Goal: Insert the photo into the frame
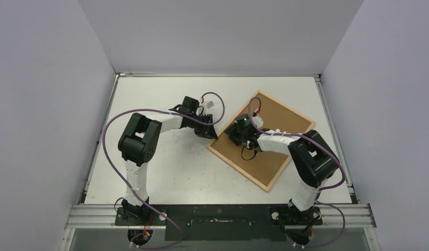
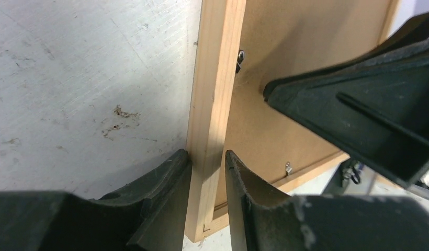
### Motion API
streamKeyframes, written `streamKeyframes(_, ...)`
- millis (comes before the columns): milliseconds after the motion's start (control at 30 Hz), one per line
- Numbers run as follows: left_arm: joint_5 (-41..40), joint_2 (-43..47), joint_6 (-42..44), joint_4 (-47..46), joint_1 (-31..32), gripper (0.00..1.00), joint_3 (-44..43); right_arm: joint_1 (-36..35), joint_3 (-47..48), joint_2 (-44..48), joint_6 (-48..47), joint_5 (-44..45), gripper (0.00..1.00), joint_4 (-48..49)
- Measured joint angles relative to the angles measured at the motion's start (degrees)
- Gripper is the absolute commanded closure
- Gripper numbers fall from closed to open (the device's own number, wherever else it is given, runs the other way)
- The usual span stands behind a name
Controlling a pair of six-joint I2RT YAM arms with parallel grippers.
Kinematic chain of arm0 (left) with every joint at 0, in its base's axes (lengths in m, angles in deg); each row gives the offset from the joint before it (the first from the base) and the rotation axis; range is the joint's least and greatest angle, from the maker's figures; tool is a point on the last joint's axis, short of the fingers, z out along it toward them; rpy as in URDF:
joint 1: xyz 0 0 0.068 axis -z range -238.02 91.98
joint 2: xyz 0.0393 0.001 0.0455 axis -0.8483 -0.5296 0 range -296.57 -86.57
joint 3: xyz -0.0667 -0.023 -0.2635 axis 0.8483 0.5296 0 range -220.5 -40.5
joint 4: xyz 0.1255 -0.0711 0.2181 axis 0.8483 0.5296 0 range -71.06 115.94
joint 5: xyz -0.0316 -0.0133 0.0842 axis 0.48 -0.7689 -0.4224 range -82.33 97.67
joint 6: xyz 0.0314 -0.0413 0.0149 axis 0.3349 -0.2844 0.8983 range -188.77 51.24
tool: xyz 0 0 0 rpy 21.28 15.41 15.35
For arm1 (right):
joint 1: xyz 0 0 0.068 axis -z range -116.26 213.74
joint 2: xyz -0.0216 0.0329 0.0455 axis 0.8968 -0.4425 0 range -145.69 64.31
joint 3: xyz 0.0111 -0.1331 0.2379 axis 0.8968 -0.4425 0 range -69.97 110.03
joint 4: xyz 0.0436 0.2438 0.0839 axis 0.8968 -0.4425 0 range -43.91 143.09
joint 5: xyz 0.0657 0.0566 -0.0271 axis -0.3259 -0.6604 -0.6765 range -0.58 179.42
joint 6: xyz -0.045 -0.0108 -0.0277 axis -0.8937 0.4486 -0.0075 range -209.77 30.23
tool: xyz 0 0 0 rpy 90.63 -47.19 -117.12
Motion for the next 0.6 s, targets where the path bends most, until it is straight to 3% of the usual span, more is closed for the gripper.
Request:
streamKeyframes(100, -4.0, 1.7, 0.5, -1.5, 1.6, 0.75, 1.7, -1.9, -0.5, -0.1, 5.6, 1.6, 0.77, 1.5)
streamKeyframes(267, -6.2, 2.7, 0.5, -3.1, 2.6, 0.76, 3.0, -3.7, -1.1, -3.0, 10.4, 4.9, 0.81, 5.0)
streamKeyframes(600, -6.6, 2.8, 0.5, -3.2, 2.8, 0.77, 3.1, -4.0, -1.9, -3.0, 8.5, 10.2, 0.71, 7.9)
